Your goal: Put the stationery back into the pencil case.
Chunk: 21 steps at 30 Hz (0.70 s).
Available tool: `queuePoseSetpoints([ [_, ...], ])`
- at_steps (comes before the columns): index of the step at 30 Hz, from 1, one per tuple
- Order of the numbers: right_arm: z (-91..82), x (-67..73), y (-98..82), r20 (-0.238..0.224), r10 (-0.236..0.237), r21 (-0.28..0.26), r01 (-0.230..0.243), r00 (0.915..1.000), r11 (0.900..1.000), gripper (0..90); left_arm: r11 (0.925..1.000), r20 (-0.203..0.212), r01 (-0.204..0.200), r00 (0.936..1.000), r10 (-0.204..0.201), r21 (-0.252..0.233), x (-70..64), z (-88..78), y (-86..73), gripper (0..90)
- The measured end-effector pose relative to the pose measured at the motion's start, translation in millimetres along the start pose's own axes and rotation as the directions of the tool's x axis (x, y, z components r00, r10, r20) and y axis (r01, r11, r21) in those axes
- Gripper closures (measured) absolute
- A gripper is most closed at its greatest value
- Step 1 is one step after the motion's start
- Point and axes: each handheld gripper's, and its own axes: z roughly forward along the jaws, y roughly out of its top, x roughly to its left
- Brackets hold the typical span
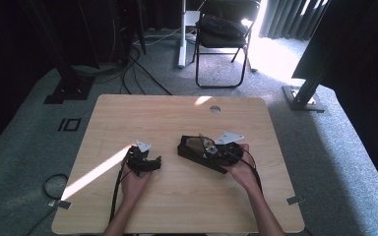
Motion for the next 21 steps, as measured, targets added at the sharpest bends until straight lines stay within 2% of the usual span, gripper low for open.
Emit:
queuePoseSetpoints([
  [10,1.7,-0.9,-0.3,-0.021,0.016,0.007,-0.016,0.9996,1.000,40.2,1.0000,0.000,0.000,1.0000,0.000,0.000,0.0,0.0,0.0,18.5],
  [17,-3.7,-0.7,0.3,-0.012,0.026,-0.015,-0.026,0.9996,1.000,38.0,1.0000,0.001,0.001,1.0000,-0.001,-0.001,-0.1,0.2,0.1,18.5],
  [21,-13.3,0.7,-0.9,0.001,0.040,-0.057,-0.040,0.9992,0.998,38.1,1.0000,0.000,0.000,1.0000,0.000,-0.001,-0.1,0.2,0.1,18.5],
])
